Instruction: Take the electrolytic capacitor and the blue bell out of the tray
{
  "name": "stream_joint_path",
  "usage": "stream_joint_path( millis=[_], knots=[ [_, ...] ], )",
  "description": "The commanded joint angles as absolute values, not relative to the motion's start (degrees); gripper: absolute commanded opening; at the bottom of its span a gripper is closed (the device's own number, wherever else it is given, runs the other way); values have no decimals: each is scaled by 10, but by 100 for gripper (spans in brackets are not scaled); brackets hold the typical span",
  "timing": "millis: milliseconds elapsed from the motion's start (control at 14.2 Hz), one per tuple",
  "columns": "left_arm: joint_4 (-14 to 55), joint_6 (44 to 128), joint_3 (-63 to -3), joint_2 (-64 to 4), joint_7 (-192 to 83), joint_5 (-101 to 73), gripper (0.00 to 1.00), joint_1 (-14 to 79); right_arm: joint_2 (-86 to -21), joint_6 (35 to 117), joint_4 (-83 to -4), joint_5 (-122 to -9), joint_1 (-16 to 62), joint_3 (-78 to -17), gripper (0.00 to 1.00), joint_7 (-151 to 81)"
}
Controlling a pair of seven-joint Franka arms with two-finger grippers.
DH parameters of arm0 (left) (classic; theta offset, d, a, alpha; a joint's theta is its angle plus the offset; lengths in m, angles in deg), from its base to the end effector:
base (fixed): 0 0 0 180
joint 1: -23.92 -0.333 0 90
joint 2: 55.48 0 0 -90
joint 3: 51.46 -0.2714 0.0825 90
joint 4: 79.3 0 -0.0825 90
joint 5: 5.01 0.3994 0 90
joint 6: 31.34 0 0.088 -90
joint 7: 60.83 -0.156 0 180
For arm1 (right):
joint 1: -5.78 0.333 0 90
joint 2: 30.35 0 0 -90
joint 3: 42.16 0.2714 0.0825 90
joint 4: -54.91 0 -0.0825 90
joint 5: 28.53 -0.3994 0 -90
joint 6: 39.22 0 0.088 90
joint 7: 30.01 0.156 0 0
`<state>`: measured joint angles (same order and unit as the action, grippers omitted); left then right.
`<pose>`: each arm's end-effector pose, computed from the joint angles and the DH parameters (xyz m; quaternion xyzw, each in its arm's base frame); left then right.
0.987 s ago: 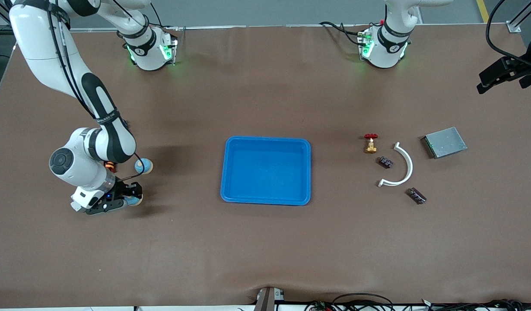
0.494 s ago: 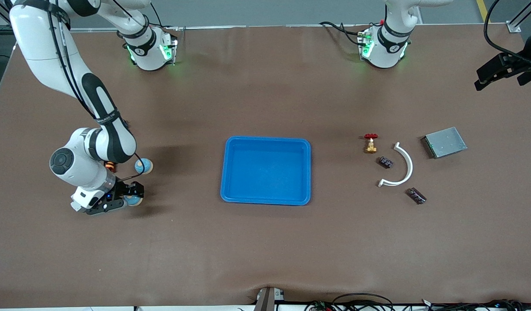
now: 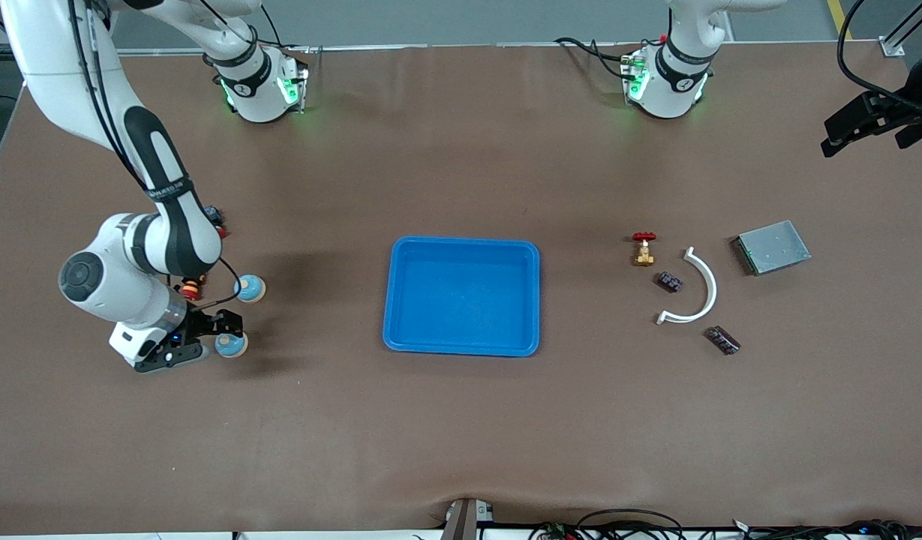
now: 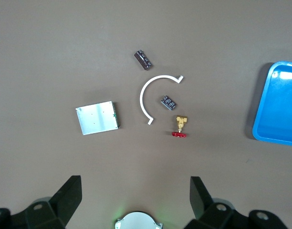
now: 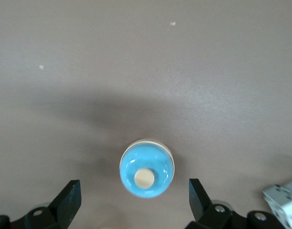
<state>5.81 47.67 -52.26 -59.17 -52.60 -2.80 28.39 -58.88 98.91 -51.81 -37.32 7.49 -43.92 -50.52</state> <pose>0.5282 -0.0271 0.5909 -0.9987 -0.0430 0.0190 0.0206 0.6380 0.0051 0.1555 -0.9909 -0.1242 -0.0332 0.0400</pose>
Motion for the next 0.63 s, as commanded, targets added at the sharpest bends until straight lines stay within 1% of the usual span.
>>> stream_joint_path(
  millis=[0, 212, 564],
  knots=[
    [60, 477, -521, -597, -528, -40, 100, 280, -534, 902, -507, -385, 60, -433, 100, -498],
    [61, 478, -521, -593, -531, -39, 100, 284, -487, 808, -488, -379, 61, -433, 100, -421],
    [58, 487, -521, -592, -534, -39, 100, 285, -425, 715, -466, -345, 61, -433, 100, -365]
  ],
)
